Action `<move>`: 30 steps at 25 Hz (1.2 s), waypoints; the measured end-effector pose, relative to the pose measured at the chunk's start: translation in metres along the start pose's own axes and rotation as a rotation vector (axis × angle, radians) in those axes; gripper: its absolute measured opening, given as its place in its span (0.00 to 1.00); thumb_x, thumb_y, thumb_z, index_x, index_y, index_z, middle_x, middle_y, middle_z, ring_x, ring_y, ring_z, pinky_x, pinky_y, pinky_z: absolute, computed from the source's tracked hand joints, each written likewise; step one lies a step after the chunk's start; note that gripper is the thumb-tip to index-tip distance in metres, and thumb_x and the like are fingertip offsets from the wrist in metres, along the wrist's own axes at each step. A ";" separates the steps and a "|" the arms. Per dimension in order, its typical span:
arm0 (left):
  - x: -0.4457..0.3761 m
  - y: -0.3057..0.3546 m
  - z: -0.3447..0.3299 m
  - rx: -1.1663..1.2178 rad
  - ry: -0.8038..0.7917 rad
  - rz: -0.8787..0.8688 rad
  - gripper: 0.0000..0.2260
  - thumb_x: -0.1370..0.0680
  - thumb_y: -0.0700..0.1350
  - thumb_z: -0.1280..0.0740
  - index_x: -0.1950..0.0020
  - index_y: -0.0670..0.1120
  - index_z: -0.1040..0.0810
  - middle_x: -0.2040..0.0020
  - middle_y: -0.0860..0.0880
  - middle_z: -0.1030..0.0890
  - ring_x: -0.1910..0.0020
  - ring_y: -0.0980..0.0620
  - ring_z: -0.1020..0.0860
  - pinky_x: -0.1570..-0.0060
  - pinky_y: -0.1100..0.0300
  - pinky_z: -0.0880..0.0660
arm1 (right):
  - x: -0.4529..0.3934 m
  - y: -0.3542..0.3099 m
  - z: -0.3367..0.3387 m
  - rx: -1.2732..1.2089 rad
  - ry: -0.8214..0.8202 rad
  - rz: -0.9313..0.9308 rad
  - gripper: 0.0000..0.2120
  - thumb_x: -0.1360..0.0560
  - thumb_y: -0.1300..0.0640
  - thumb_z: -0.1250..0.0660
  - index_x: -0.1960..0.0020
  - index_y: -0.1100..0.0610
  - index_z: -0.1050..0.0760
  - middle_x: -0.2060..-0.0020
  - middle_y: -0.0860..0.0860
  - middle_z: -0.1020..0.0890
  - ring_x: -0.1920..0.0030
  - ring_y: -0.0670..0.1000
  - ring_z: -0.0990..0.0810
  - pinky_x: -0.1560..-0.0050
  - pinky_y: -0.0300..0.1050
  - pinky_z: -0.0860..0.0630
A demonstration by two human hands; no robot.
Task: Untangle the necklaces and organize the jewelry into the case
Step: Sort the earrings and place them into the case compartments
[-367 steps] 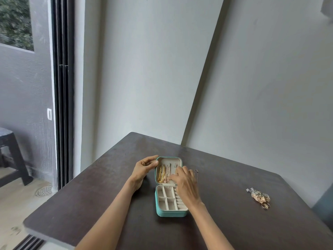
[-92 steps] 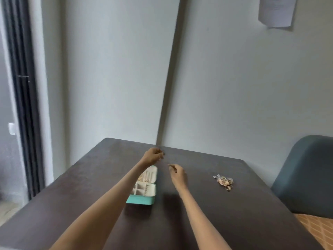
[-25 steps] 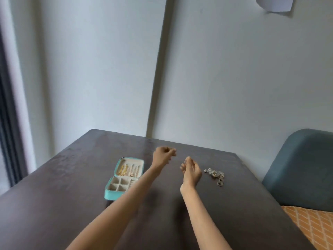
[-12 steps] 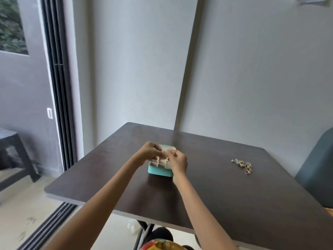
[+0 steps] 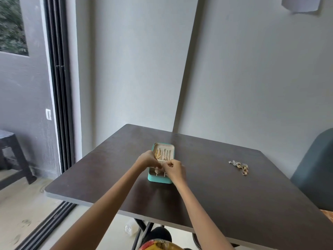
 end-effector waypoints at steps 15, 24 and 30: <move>-0.013 0.008 0.004 -0.003 -0.087 0.050 0.07 0.21 0.45 0.37 0.59 0.44 0.28 0.69 0.51 0.21 0.78 0.59 0.24 0.79 0.68 0.35 | -0.008 0.015 -0.002 -0.163 0.000 0.088 0.11 0.23 0.54 0.38 0.60 0.57 0.23 0.67 0.48 0.20 0.67 0.43 0.23 0.69 0.30 0.31; -0.022 0.005 0.005 -0.234 0.020 0.081 0.13 0.22 0.55 0.42 0.56 0.49 0.23 0.67 0.54 0.20 0.61 0.53 0.20 0.50 0.59 0.26 | -0.007 0.021 0.000 -0.241 0.129 0.159 0.13 0.21 0.54 0.40 0.61 0.57 0.26 0.68 0.48 0.20 0.69 0.39 0.24 0.69 0.30 0.32; -0.024 0.009 0.005 -0.193 0.003 0.075 0.15 0.21 0.56 0.42 0.60 0.49 0.24 0.66 0.54 0.20 0.59 0.52 0.20 0.47 0.56 0.24 | -0.010 0.025 -0.009 -0.166 0.048 0.211 0.14 0.21 0.51 0.40 0.55 0.58 0.21 0.59 0.51 0.16 0.60 0.48 0.19 0.61 0.38 0.26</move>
Point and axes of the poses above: each hand's wrist, its own x-axis away from the middle knuckle, its own z-axis out of the back of the hand, y = z × x, the point moved 4 cm from there along -x, towards the middle knuckle
